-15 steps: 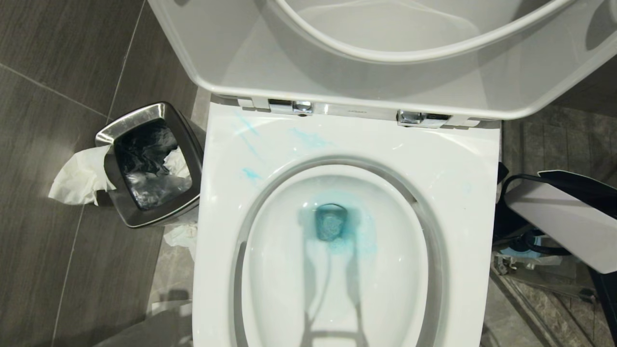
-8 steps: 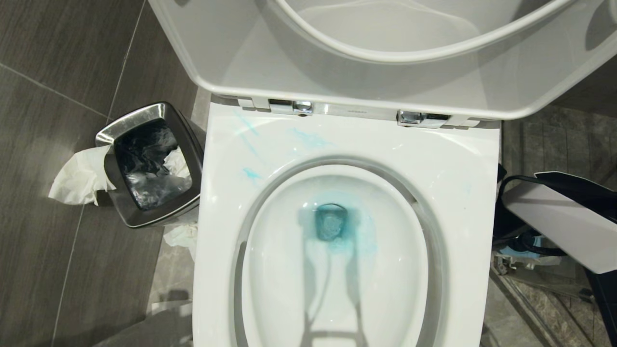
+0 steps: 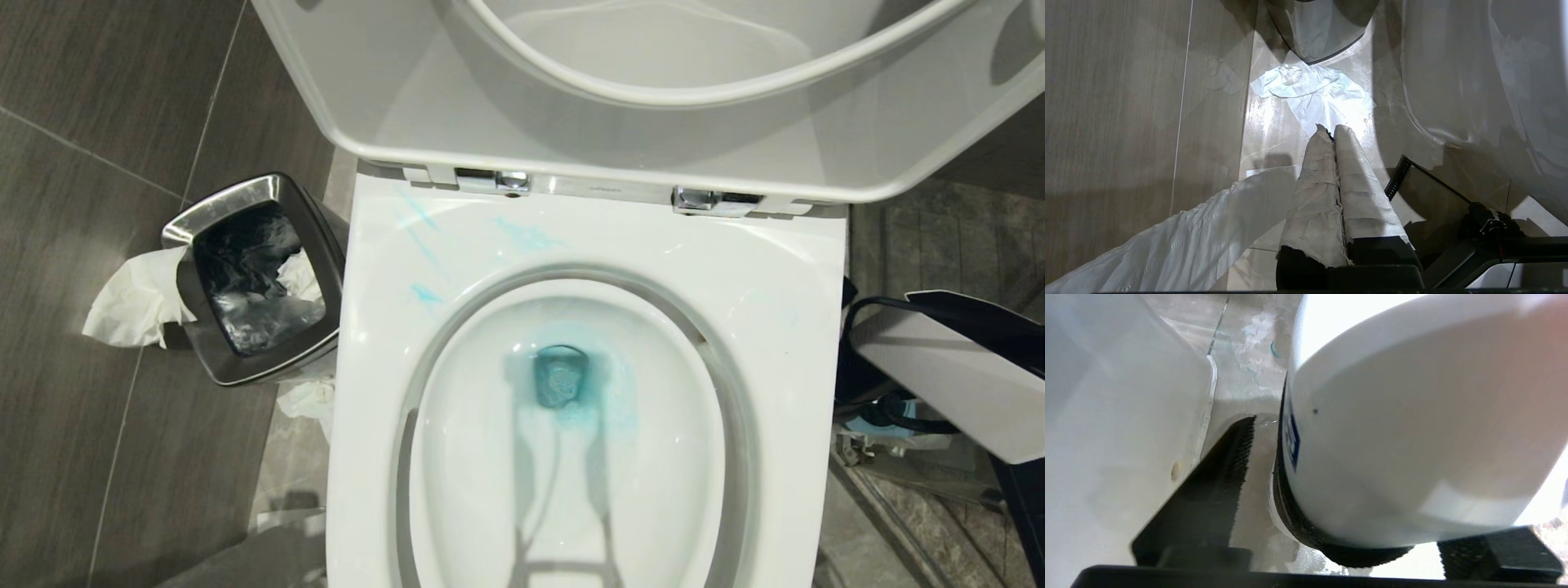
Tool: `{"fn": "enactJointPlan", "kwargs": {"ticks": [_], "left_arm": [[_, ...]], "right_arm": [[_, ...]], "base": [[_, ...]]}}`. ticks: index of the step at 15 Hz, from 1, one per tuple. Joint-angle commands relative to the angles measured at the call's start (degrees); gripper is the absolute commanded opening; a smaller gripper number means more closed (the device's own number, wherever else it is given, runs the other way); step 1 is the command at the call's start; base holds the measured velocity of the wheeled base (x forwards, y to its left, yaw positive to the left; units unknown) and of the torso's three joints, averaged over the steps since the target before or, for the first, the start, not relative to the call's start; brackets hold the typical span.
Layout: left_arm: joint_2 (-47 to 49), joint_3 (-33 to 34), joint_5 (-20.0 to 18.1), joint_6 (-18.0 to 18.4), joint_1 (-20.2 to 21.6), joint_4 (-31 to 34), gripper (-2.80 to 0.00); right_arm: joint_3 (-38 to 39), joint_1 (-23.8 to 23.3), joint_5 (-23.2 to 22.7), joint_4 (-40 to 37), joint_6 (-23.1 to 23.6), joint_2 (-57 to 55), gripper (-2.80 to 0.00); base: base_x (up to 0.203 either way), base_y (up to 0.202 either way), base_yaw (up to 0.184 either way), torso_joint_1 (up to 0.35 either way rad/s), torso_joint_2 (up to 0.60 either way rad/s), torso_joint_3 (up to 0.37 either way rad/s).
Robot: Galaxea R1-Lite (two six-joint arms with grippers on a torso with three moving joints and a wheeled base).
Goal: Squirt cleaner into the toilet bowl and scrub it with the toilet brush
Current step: Place the cleaning agent on the floor
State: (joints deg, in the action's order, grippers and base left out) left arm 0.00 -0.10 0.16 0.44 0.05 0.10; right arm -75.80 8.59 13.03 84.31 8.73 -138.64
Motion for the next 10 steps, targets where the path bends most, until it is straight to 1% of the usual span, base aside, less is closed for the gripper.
{"fn": "enactJointPlan", "kwargs": {"ticks": [1, 4, 8, 10], "left_arm": [[0.09, 0.01, 0.02, 0.00, 0.04, -0.01, -2.80], [0.09, 0.01, 0.02, 0.00, 0.04, -0.01, -2.80], [0.09, 0.01, 0.02, 0.00, 0.04, -0.01, -2.80], [0.09, 0.01, 0.02, 0.00, 0.04, -0.01, -2.80]], "right_arm": [[0.79, 0.02, 0.06, 0.42, -0.01, 0.71, 0.00], [5.78, 0.34, 0.12, 0.64, -0.07, 3.30, 0.00], [17.71, 2.01, 0.77, 0.82, -0.17, 11.00, 0.00], [24.88, 3.12, 2.32, 0.88, -0.92, 16.10, 0.00]], "base": [[0.000, 0.000, 0.000, 0.000, 0.00, 0.000], [0.000, 0.000, 0.000, 0.000, 0.00, 0.000], [0.000, 0.000, 0.000, 0.000, 0.00, 0.000], [0.000, 0.000, 0.000, 0.000, 0.00, 0.000]]}}
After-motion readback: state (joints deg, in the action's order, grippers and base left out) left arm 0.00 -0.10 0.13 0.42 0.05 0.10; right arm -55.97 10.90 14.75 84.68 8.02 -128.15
